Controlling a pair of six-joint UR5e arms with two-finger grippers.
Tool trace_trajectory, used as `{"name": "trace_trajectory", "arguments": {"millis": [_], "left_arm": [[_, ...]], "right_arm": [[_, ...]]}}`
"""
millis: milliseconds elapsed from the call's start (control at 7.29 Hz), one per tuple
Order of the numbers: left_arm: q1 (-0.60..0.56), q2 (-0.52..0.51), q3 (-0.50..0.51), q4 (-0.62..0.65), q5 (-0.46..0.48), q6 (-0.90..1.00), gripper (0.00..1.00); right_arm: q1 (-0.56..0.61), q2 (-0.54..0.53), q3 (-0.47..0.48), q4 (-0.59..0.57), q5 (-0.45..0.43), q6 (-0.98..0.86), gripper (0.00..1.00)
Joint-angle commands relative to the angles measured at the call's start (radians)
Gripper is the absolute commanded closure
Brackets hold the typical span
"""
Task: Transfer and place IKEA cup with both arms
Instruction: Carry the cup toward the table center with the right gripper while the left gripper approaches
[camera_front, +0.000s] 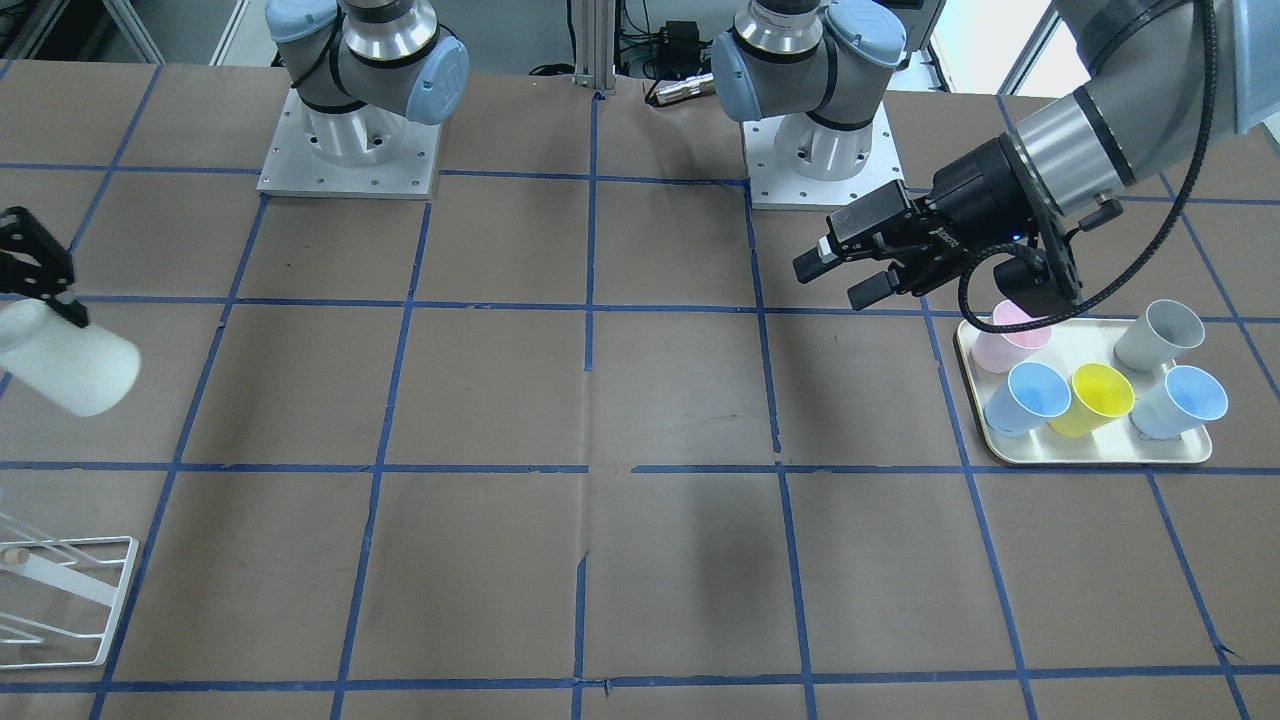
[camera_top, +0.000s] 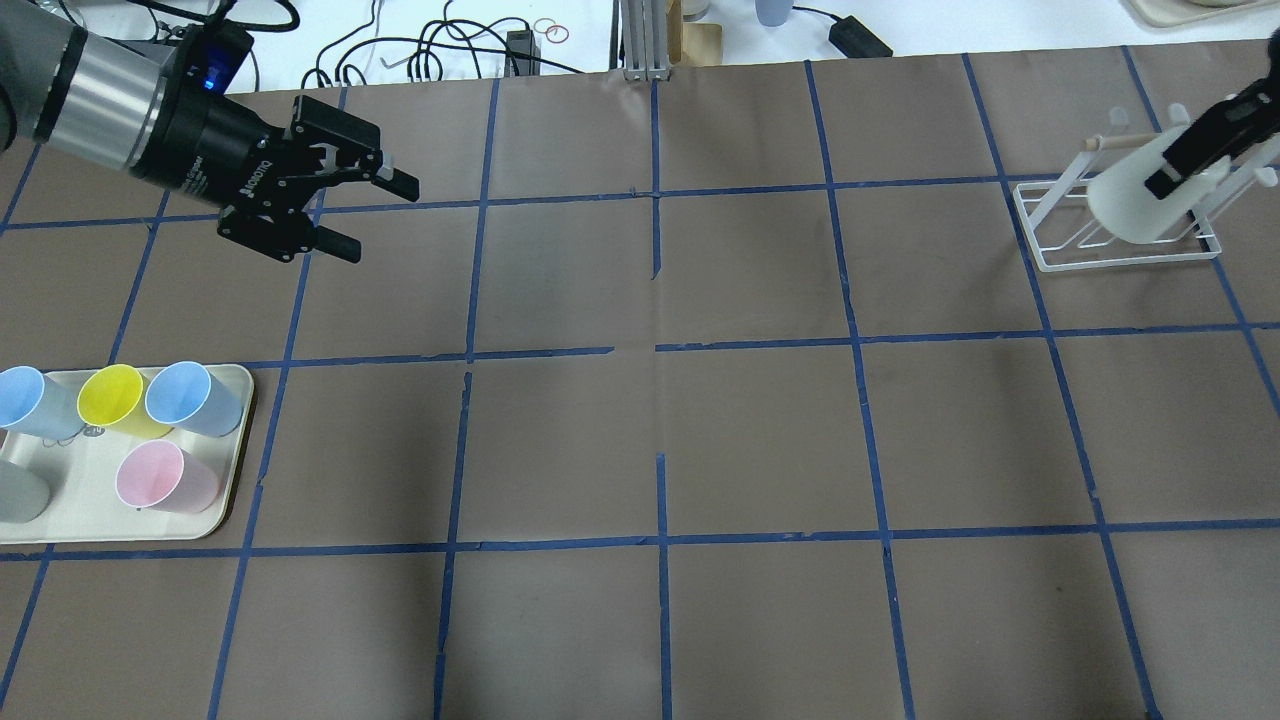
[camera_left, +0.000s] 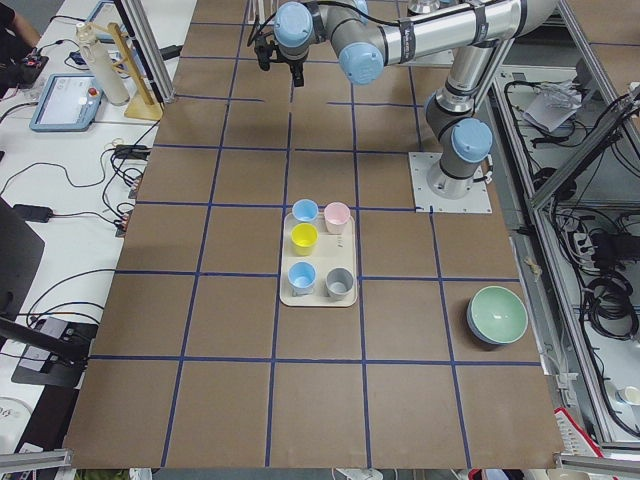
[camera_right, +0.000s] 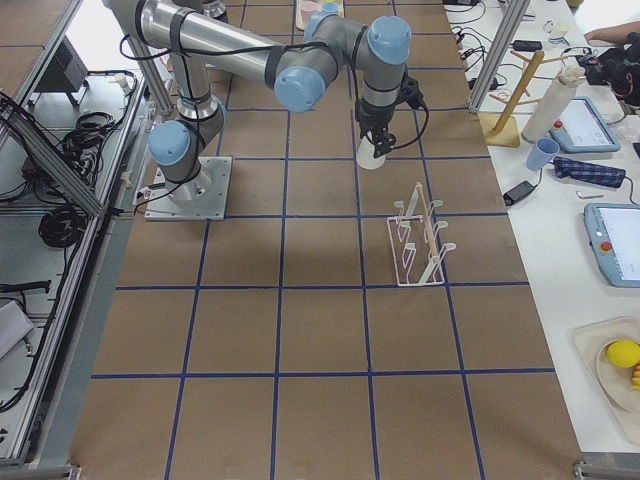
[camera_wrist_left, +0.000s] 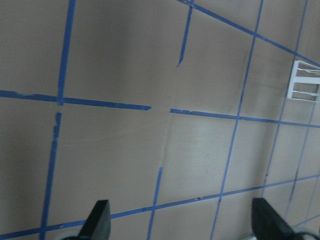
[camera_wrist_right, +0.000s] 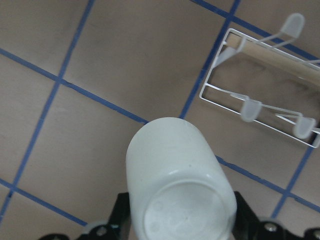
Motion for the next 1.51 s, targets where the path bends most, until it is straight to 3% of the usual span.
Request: {"name": "trace_trajectory", "arguments": {"millis": [0,412,686,1098,1373], "left_arm": [[-0.019,-0.005,-0.066,0.008,-0.225,0.002,0.0],[-0.071,-0.003,-0.077,0.016,-0.466,0.002,0.0],[-0.081,-0.003,-0.077,0.016,-0.534,0.002,0.0],[-0.12,-0.006,-0.079,0.016,-0.597,0.006,0.0],[-0.131,-0.006,-0.079,0.017,-0.626,0.006,0.0]], "right_arm": [[0.145,-0.005,0.008,0.078,0.249,0.187,1.0],[0.25,0.008,0.041,0.155,0.682,0.253,1.0],[0.289,0.011,0.114,0.169,0.906,0.254,1.0],[0.286,0.012,0.136,0.264,1.202,0.253,1.0],[0.288,0.011,0.159,0.289,1.237,0.253,1.0]]}}
